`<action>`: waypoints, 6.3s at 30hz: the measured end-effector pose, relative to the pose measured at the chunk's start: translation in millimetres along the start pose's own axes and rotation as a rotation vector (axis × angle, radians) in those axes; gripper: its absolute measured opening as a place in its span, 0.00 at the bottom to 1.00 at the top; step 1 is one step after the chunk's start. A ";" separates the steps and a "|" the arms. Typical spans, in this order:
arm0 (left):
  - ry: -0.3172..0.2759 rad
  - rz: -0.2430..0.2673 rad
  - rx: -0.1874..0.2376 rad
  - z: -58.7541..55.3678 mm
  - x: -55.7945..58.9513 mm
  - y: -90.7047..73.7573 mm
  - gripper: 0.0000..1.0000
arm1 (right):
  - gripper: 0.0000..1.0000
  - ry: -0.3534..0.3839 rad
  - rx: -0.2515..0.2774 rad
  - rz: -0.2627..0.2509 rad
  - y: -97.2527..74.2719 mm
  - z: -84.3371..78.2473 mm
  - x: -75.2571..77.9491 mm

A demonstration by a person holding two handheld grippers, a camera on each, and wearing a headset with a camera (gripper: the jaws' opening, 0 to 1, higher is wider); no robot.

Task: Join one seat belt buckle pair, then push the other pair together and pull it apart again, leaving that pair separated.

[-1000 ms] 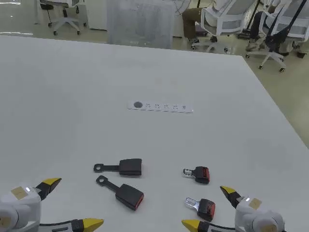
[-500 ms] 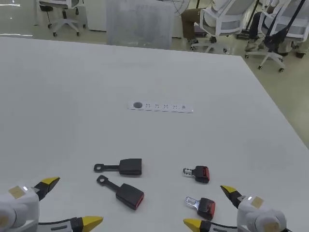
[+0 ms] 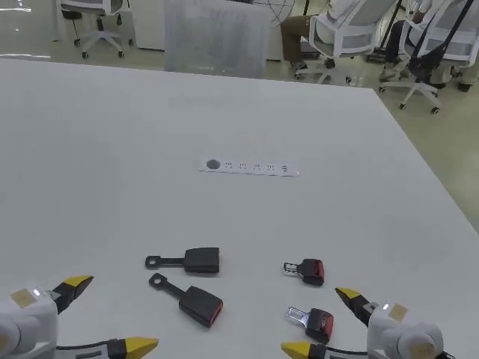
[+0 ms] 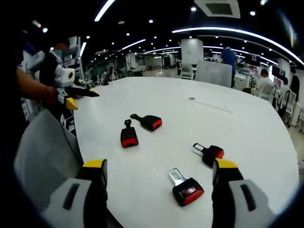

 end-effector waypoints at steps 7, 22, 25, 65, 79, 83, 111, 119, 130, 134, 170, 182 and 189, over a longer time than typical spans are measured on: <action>0.000 -0.012 0.002 0.1 -0.3 0.9 1.00 | 0.92 0.016 0.010 0.011 -0.3 2.6 1.9; -0.012 -0.007 0.005 -4.4 -1.8 1.7 1.00 | 0.93 0.040 0.002 0.002 -2.0 -3.9 3.9; -0.009 -0.007 0.011 -3.6 -1.0 1.5 1.00 | 0.93 0.041 0.004 0.003 -1.9 -4.0 3.0; 0.029 -0.028 0.054 -2.4 -5.8 5.6 1.00 | 0.94 0.001 0.038 0.020 -0.6 10.0 2.5; 0.035 -0.044 0.045 -3.2 -4.1 10.3 1.00 | 0.93 0.003 0.018 0.012 -1.9 5.4 6.3; 0.034 -0.047 0.047 -2.4 -4.9 12.6 1.00 | 0.93 0.005 0.019 0.007 -2.1 5.2 8.3; 0.048 -0.096 0.022 5.0 3.5 29.7 1.00 | 0.93 0.006 -0.014 -0.004 1.4 0.7 26.2; 0.082 -0.129 -0.003 6.9 5.9 39.0 1.00 | 0.93 0.000 -0.044 0.002 2.0 -4.7 31.4; 0.122 -0.178 -0.034 7.0 8.0 53.0 1.00 | 0.92 0.006 -0.095 0.012 3.4 -14.4 38.2; 0.133 -0.192 -0.041 6.6 6.6 57.4 1.00 | 0.92 0.006 -0.101 0.017 4.9 -14.7 40.5; 0.281 -0.409 -0.136 -5.2 1.7 121.6 0.88 | 0.82 -0.044 -0.265 0.089 26.2 -32.4 60.3; 0.425 -0.534 -0.182 -8.6 4.0 146.1 0.83 | 0.78 -0.083 -0.325 0.147 32.9 -31.4 64.7; 0.486 -0.595 -0.193 -9.2 6.0 157.9 0.75 | 0.72 -0.132 -0.383 0.177 34.0 -36.0 69.2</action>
Point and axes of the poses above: the centre of the closed fingertips' face, and the gripper's own axes: y roughly forward along the fingers, x roughly to its right, z roughly out of its top, the point moved 7 cm from there along -y, roughly backward along the fingers, and after that the axes turned 14 degrees about y, right-handed, at the moved point
